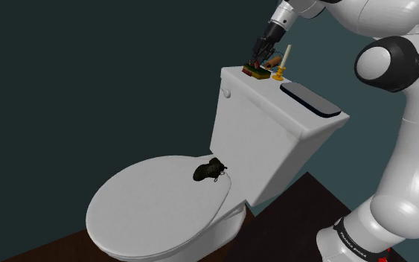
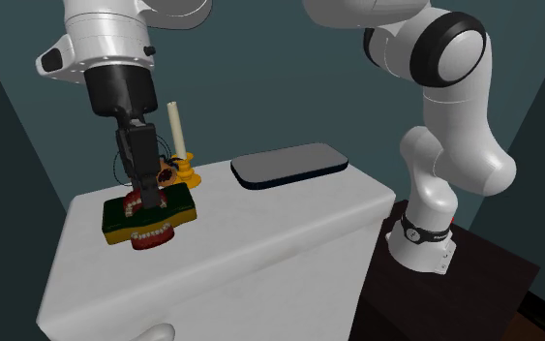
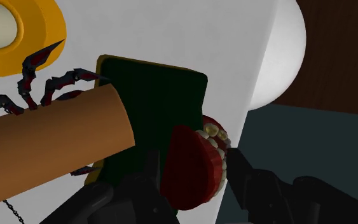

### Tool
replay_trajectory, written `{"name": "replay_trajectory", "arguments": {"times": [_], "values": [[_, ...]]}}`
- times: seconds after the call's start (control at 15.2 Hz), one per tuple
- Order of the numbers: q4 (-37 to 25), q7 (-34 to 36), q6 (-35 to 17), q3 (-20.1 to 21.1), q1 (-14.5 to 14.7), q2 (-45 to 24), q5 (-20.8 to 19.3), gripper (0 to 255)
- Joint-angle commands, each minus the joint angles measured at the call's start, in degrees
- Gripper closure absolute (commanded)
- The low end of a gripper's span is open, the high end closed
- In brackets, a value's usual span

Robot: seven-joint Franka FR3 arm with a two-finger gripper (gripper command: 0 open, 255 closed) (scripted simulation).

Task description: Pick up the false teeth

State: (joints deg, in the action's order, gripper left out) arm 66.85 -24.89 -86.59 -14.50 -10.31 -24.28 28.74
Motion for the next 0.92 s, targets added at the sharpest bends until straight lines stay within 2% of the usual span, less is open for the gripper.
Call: {"name": "replay_trajectory", "arguments": {"times": [0.0,0.2,0.86], "values": [[0.0,0.0,0.0,0.0,0.0,0.0,0.0,255],[0.1,0.0,0.0,0.0,0.1,0.0,0.0,255],[-14.9,3.8,9.6,0.5,-2.5,-4.6,1.5,255]]}}
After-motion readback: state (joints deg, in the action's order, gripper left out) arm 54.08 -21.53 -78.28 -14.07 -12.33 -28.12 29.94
